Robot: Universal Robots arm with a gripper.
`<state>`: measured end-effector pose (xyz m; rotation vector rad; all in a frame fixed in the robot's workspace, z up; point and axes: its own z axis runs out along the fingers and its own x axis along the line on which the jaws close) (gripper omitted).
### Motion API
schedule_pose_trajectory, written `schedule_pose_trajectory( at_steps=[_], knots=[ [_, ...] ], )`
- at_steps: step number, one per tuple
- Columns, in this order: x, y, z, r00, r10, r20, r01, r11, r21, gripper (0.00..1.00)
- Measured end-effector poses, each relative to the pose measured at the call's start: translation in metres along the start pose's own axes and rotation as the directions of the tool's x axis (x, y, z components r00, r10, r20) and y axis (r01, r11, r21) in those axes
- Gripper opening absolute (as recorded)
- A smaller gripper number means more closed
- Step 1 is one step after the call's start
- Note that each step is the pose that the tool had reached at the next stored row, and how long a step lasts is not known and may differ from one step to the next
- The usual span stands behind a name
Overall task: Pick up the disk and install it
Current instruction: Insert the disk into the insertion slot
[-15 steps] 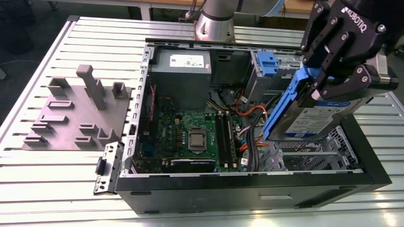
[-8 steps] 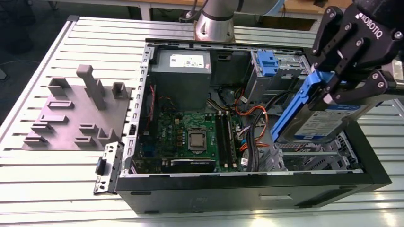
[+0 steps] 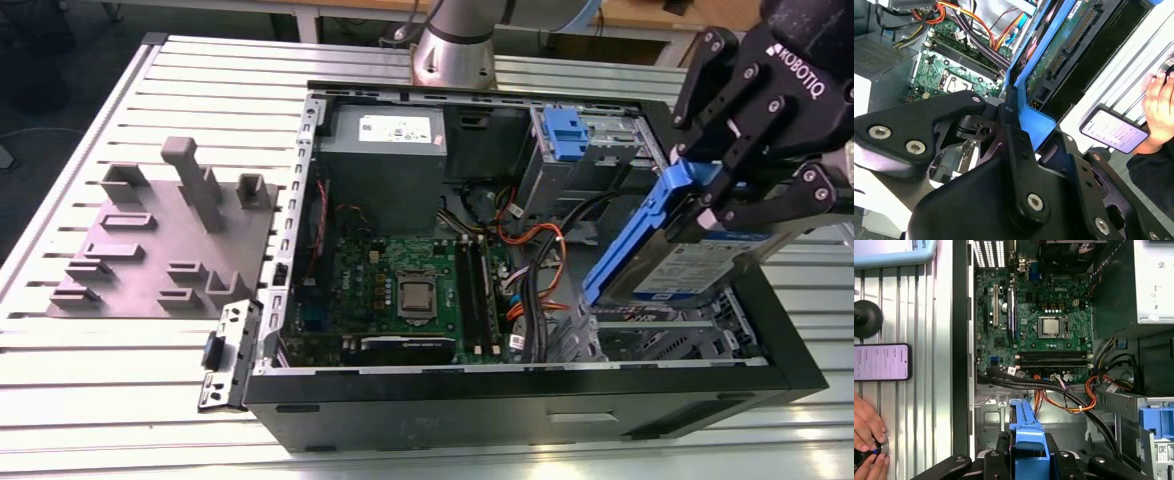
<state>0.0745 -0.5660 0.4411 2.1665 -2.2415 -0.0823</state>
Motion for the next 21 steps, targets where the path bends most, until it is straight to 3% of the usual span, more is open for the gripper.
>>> schedule_pose_trajectory(
  at_steps=[6,21],
  knots=[
    [0.0000,-0.0053,0.0024,1.0000,0.000,-0.0001,0.000,1.0000,0.0000,0.36],
    [0.0019,-0.0073,0.0141,1.0000,0.000,-0.0001,0.000,1.0000,0.0000,0.36]
  ],
)
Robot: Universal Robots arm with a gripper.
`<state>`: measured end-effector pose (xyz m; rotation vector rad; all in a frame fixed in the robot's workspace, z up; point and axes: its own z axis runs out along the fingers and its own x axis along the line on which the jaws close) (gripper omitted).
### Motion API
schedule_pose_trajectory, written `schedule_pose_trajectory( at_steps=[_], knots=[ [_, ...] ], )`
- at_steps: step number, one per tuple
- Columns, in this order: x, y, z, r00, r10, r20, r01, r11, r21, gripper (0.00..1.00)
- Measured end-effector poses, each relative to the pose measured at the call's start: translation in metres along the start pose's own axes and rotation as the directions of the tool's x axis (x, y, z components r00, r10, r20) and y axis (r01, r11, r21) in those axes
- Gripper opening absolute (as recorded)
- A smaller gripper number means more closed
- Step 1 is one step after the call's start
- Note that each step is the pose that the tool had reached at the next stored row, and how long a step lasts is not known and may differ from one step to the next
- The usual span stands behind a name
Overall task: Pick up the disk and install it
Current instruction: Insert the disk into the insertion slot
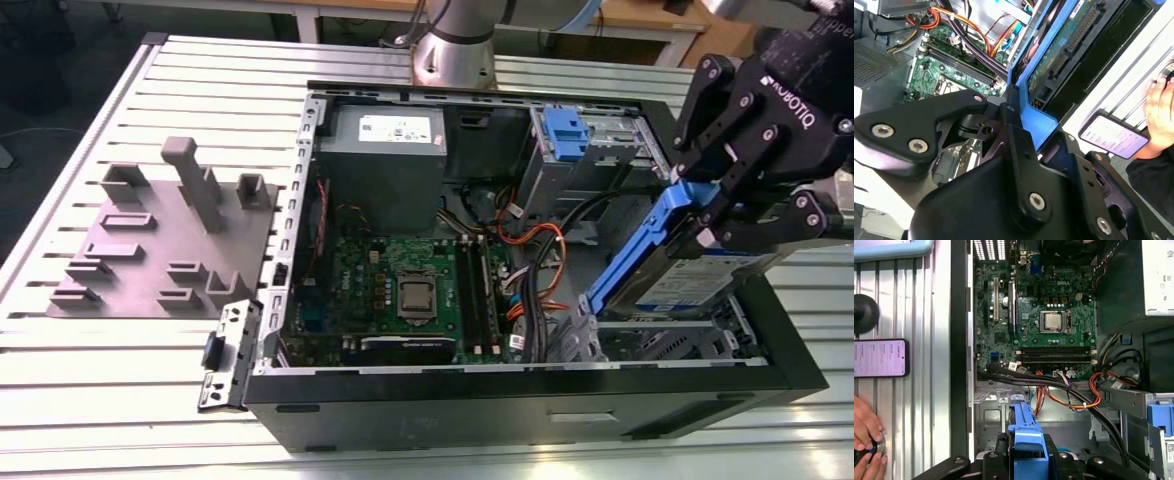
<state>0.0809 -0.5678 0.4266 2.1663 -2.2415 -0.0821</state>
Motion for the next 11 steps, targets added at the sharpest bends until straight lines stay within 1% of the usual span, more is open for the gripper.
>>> schedule_pose_trajectory(
  at_steps=[6,11],
  knots=[
    [0.0002,-0.0002,0.0054,1.0000,0.000,-0.0003,0.000,1.0000,-0.0002,0.36],
    [0.0002,-0.0003,0.0057,1.0000,0.000,0.0000,0.000,1.0000,0.0000,0.36]
  ],
)
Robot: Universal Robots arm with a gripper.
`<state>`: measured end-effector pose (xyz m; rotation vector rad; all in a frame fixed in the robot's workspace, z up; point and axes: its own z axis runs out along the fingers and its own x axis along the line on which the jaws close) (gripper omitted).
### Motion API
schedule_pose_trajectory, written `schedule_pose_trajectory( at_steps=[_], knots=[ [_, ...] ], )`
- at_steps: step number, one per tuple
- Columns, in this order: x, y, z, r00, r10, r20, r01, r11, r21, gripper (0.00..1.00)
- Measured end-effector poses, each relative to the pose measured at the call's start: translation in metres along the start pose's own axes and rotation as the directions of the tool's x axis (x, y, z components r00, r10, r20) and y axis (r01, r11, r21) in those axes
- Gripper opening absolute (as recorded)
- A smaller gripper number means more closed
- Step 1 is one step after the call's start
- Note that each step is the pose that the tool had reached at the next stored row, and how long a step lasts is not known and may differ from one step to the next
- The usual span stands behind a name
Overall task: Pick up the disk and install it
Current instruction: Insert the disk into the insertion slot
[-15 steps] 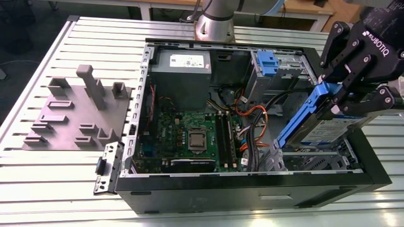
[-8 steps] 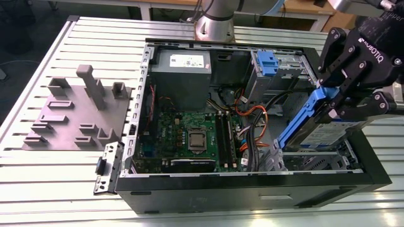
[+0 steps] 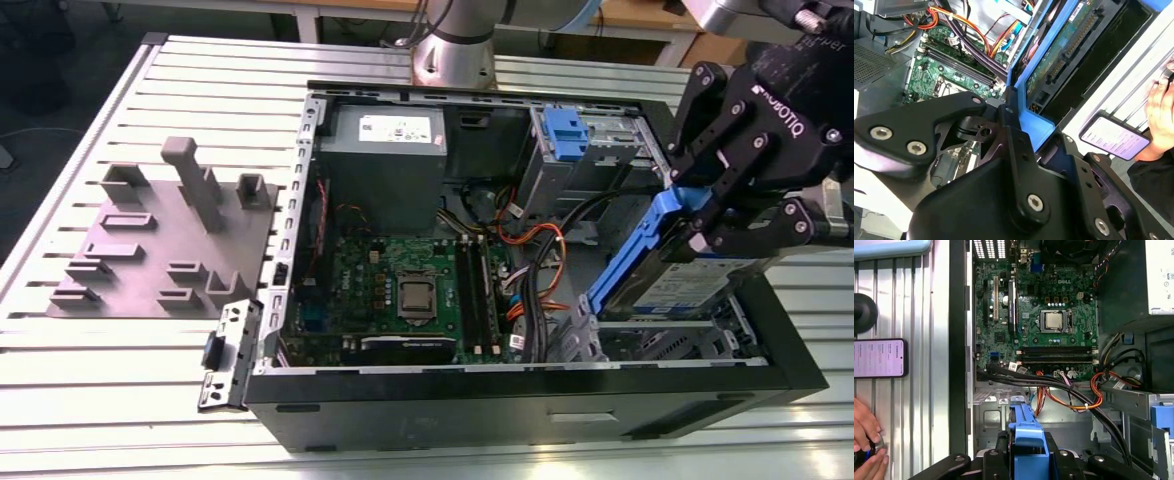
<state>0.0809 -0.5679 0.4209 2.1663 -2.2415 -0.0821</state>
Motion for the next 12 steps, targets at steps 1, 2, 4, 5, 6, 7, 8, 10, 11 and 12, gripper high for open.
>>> schedule_pose_trajectory(
  at_steps=[1,2,4,5,6,7,8,10,11,12],
  knots=[
    [0.0000,0.0000,0.0000,1.0000,0.000,0.0001,0.000,1.0000,0.0000,0.36],
    [0.0000,0.0000,0.0001,1.0000,0.000,0.0001,0.000,1.0000,-0.0001,0.36],
    [0.0000,-0.0003,0.0007,1.0000,-0.001,0.0013,0.001,1.0000,0.0003,0.38],
    [0.0000,-0.0003,0.0007,1.0000,0.000,0.0011,0.000,1.0000,0.0001,0.43],
    [0.0000,-0.0001,0.0003,1.0000,0.000,0.0004,0.000,1.0000,0.0000,0.43],
    [0.0000,0.0000,0.0003,1.0000,0.000,0.0001,0.000,1.0000,0.0000,0.50],
    [0.0000,0.0000,0.0003,1.0000,0.000,0.0002,0.000,1.0000,0.0000,0.50],
    [0.0000,-0.0001,0.0016,1.0000,0.000,0.0001,0.000,1.0000,0.0001,0.50],
    [0.0001,-0.0002,0.0034,1.0000,0.000,0.0003,0.000,1.0000,0.0003,0.50],
    [0.0001,-0.0003,0.0053,1.0000,0.000,0.0003,0.000,1.0000,0.0005,0.50]
  ],
)
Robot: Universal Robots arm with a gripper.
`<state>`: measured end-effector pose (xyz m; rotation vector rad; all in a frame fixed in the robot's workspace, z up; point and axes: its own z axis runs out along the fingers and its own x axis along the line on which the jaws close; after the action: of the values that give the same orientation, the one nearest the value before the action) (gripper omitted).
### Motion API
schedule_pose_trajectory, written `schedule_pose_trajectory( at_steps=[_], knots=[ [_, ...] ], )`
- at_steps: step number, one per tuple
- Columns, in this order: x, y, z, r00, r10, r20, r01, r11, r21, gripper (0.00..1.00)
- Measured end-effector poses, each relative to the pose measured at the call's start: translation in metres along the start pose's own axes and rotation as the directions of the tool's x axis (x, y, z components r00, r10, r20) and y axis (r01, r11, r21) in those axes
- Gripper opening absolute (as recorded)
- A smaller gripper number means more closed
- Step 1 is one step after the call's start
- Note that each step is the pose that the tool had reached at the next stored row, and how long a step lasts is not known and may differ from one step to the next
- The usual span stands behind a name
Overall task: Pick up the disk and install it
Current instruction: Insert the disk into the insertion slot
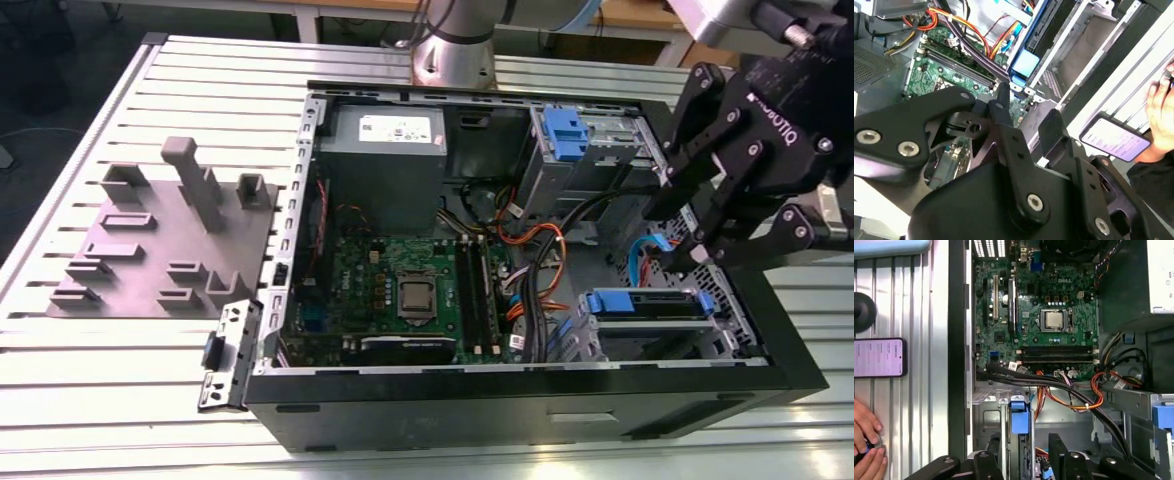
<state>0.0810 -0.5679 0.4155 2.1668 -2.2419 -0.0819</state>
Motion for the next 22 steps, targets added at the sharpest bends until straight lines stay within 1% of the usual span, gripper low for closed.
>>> schedule_pose_trajectory(
  at_steps=[3,5,6,8,10,11,13,16,18,21,22],
  knots=[
    [0.0001,-0.0007,0.0053,1.0000,0.000,-0.0009,0.000,1.0000,0.0004,0.49],
    [0.0001,-0.0020,0.0088,1.0000,-0.001,-0.0023,0.001,1.0000,0.0006,0.36],
    [0.0002,-0.0029,0.0107,1.0000,-0.002,-0.0031,0.002,1.0000,0.0007,0.36],
    [0.0001,-0.0048,0.0142,1.0000,-0.004,-0.0046,0.004,1.0000,0.0008,0.24],
    [0.0002,-0.0059,0.0173,0.9999,-0.010,-0.0067,0.010,1.0000,0.0014,0.24],
    [0.0002,-0.0060,0.0185,0.9999,-0.012,-0.0075,0.012,0.9999,0.0020,0.18],
    [0.0002,-0.0061,0.0206,0.9999,-0.013,-0.0082,0.013,0.9999,0.0049,0.18],
    [0.0003,-0.0059,0.0227,0.9998,-0.015,-0.0093,0.015,0.9998,0.0153,0.18],
    [0.0004,-0.0054,0.0250,0.9998,-0.017,-0.0093,0.017,0.9997,0.0201,0.18],
    [0.0005,-0.0053,0.0304,0.9997,-0.022,-0.0096,0.022,0.9995,0.0212,0.18],
    [0.0005,-0.0053,0.0322,0.9997,-0.023,-0.0098,0.024,0.9995,0.0214,0.16]
  ],
)
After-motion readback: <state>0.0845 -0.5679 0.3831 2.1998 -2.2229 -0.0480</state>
